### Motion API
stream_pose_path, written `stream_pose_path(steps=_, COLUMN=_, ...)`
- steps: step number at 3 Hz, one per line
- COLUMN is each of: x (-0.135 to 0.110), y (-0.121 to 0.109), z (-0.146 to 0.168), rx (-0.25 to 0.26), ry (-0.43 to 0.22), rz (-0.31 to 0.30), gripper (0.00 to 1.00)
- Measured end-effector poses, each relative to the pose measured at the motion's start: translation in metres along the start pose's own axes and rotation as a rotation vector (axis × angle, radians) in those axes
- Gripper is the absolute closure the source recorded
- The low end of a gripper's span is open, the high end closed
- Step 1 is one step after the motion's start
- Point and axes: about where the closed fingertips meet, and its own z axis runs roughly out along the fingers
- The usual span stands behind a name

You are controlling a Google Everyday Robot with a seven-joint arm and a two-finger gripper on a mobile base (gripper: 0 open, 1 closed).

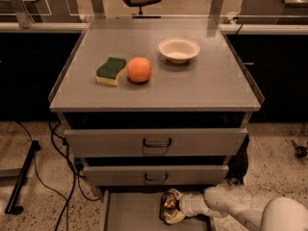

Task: Place orange can into bottom drawer

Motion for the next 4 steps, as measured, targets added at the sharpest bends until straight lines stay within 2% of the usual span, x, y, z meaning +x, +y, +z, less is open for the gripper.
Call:
stream_pose_path(steps=3, x=0.022, y=0.001, z=0.017, rx=-0.004, ry=0.065, rz=0.05, gripper=1.0)
stream_pose_path(steps=4, x=0.023, y=0.001, z=0.018, rx=-0.004, ry=0.066, rz=0.05, gripper=1.0)
